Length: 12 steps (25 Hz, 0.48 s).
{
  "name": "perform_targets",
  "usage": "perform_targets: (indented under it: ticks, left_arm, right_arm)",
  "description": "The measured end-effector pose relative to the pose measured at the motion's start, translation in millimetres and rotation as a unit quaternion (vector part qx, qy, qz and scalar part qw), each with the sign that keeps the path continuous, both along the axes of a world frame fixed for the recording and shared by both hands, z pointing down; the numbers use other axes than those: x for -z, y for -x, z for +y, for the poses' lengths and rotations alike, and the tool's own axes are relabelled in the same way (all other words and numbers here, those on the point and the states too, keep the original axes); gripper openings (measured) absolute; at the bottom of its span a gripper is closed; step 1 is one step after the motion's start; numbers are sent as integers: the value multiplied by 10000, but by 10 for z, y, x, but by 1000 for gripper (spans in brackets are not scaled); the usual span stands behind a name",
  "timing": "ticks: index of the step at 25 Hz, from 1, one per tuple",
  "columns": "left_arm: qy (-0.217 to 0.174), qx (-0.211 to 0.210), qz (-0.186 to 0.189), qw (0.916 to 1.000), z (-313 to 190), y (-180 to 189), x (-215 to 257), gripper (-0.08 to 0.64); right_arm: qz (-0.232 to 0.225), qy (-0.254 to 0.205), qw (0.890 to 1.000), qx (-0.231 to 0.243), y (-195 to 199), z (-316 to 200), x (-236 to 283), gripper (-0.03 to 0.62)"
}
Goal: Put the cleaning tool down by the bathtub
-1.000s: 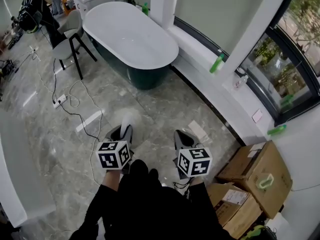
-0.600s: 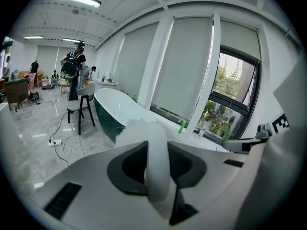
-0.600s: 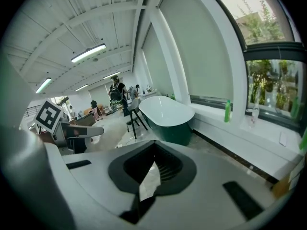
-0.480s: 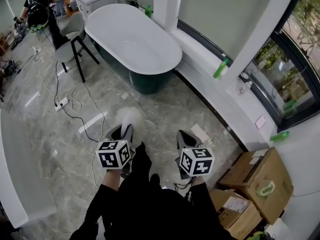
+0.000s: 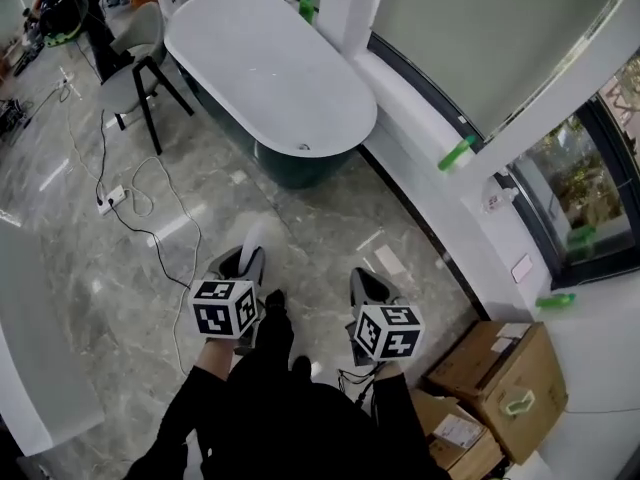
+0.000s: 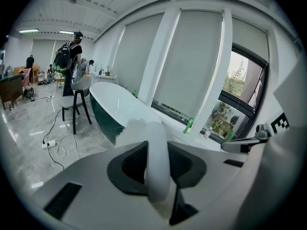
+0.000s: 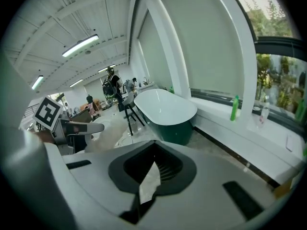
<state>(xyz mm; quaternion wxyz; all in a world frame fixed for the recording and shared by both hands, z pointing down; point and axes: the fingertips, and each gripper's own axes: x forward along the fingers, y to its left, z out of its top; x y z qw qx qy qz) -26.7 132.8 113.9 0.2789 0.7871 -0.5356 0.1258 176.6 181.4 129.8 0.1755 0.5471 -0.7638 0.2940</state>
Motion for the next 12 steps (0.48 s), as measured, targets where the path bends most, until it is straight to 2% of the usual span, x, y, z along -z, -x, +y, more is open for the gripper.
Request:
perform_targets:
  ticks: [12]
  left_arm:
    - [225, -59, 76, 9997, -970, 234, -140, 98]
  right_arm:
    - [210, 275, 9993, 115, 340, -959, -44, 0]
